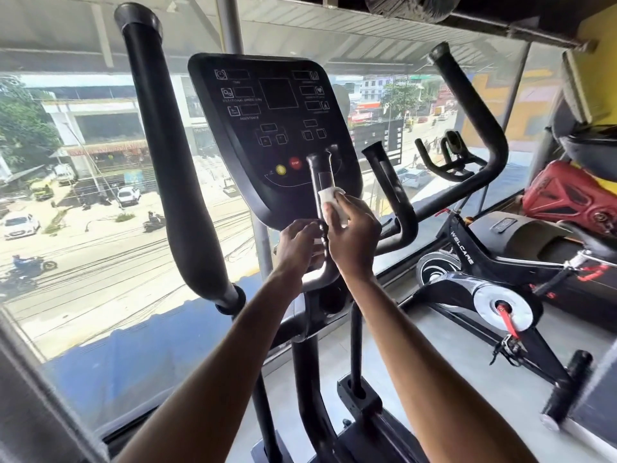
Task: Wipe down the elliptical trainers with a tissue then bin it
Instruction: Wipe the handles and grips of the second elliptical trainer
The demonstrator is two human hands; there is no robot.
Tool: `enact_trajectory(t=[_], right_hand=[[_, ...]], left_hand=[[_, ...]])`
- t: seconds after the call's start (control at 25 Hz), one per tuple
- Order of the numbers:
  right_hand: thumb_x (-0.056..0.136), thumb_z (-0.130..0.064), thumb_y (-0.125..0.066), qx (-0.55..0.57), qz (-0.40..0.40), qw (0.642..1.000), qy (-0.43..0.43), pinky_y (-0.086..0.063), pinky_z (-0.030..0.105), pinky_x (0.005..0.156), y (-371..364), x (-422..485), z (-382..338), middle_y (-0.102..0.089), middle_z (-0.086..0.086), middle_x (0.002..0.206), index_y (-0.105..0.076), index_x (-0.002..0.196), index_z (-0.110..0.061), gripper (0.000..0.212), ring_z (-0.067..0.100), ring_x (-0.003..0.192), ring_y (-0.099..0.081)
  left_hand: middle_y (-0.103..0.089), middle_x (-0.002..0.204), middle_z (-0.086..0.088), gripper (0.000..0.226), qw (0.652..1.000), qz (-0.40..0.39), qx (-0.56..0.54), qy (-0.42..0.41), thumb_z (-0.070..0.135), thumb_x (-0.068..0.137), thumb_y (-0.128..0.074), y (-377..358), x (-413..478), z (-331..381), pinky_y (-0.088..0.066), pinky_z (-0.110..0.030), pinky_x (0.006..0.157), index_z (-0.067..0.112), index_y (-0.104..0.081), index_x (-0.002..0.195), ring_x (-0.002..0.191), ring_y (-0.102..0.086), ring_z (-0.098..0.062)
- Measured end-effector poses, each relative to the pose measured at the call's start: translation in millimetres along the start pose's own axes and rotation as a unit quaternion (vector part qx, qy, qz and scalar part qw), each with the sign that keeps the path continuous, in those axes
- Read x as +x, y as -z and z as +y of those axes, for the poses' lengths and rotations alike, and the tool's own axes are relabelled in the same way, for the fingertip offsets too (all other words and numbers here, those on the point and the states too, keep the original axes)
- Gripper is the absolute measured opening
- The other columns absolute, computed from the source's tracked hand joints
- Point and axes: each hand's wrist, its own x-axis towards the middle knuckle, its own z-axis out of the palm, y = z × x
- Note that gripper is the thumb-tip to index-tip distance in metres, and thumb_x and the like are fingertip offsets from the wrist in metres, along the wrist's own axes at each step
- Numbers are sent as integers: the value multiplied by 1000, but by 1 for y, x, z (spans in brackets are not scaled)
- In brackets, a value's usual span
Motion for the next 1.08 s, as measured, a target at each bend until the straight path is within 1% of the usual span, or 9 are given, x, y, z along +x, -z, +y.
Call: enact_trajectory(t=[0.12, 0.2, 0.32, 0.52, 0.64, 0.76, 0.84, 0.96, 1.08], right_hand=[[91, -14, -71, -15, -2, 1000, 21, -56, 28, 90, -14, 30, -5, -77, 7, 106, -75, 113, -2, 25, 19, 98, -72], [90, -12, -70, -39, -14, 997, 60, -54, 29, 92, -18, 36, -12, -73, 4, 111, -73, 113, -9, 24, 21, 103, -67], [93, -14, -68, -26, -28, 998, 57, -52, 26, 93, -4, 16, -5, -70, 1, 115, -74, 114, -15, 22, 16, 106, -65], [97, -19, -70, 97, -13, 993, -62, -58, 28, 88, 32, -39, 25, -77, 1, 108, -77, 112, -7, 21, 9, 100, -73], [95, -17, -71, 143, 13, 982, -122, -57, 31, 89, 33, -67, 29, -75, -8, 105, -78, 108, -9, 17, 0, 101, -70], [90, -7, -76, 130, 48, 987, -79, -53, 22, 97, 27, -89, 27, -75, 5, 113, -76, 111, -3, 22, 11, 108, -69], [89, -8, -77, 98, 50, 993, -49, -49, 18, 100, 21, -92, 25, -73, 10, 117, -74, 116, -3, 28, 19, 109, -68], [91, -11, -76, 83, 74, 992, -52, -55, 25, 93, 11, -88, 20, -70, 12, 120, -73, 120, -4, 31, 22, 108, -65], [90, -7, -76, 106, 86, 990, -44, -55, 26, 89, 16, -100, 30, -71, 8, 112, -76, 114, -8, 24, 23, 101, -66]], left_hand=[[-71, 91, -9, 23, 1000, 3, 15, 3, 17, 98, -53, 1, -2, 3, -57, -38, 78, 11, -69, 113, 81, -69, -23], [-73, 93, -10, 24, 1000, 4, 25, 3, 17, 97, -50, 2, -2, 4, -59, -41, 83, 11, -70, 109, 86, -71, -26], [-74, 92, -10, 24, 1000, 5, 30, 0, 17, 96, -52, 0, -4, 8, -58, -36, 74, 7, -70, 109, 82, -72, -26], [-74, 82, 3, 19, 997, 28, 70, -14, 20, 103, -55, -7, -5, 16, -56, -27, 59, 9, -69, 111, 69, -72, -15], [-77, 83, 5, 19, 992, 47, 116, -33, 24, 104, -57, -13, -5, 16, -62, -39, 73, 11, -69, 110, 84, -76, -25], [-77, 100, -4, 17, 989, 62, 131, -43, 27, 103, -61, -18, -7, 13, -63, -48, 84, 14, -68, 112, 96, -76, -34], [-75, 107, -11, 20, 988, 70, 134, -42, 24, 104, -59, -21, -8, 11, -62, -44, 80, 11, -66, 116, 100, -74, -37], [-73, 112, -14, 24, 984, 77, 152, -46, 22, 105, -54, -23, -10, 11, -61, -37, 74, 8, -66, 121, 93, -72, -31], [-77, 96, 1, 20, 984, 84, 153, -42, 17, 106, -51, -25, -13, 14, -61, -28, 64, 11, -67, 116, 83, -74, -21]])
